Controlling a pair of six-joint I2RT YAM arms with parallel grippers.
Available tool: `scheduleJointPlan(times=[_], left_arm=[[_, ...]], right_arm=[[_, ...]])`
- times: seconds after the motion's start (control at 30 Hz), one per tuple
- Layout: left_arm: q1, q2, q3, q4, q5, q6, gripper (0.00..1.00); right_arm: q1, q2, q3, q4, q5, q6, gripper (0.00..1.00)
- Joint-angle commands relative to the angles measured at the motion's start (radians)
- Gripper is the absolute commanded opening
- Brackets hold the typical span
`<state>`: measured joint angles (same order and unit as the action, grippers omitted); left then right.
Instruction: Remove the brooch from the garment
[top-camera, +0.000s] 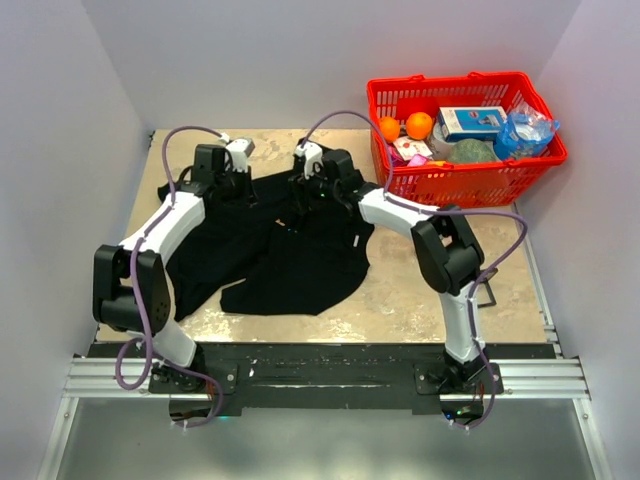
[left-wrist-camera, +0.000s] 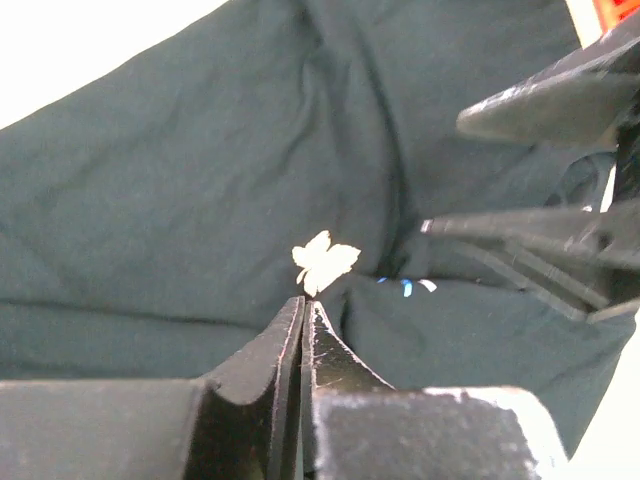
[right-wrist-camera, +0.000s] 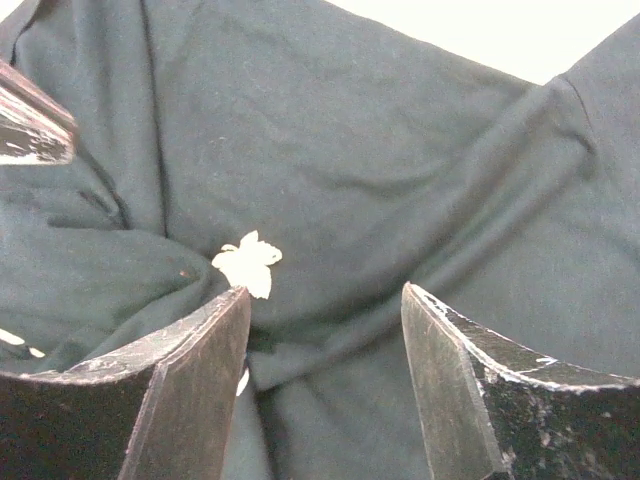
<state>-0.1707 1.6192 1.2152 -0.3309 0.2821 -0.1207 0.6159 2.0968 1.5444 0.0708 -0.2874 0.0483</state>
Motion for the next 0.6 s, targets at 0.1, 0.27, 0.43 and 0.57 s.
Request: scheduleJointPlan(times=[0.1,0.27,0.43,0.57], left_arm=[[0.011,0.064,-0.095,-0.002,0.098,-0.005,0.09],[0.011,0.105,-0.146,0.02,0.097,0.006,0.09],[0.011,0.131,-0.192,0.004,0.135,0.0,0.08],[0.011,0.162,-0.21,-0.008,0.126,-0.002,0.08]], right_arm=[[0.03,0.083,0.051,-0.037,-0.099,-0.152,0.59],[0.062,0.057,-0.009,-0.045,-0.075,-0.198,0.56],[0.119,0.003,-0.105,-0.055,-0.082,-0.283,0.56],[0.137,-0.001,-0.145,-0.051,-0.082,-0.285,0.56]])
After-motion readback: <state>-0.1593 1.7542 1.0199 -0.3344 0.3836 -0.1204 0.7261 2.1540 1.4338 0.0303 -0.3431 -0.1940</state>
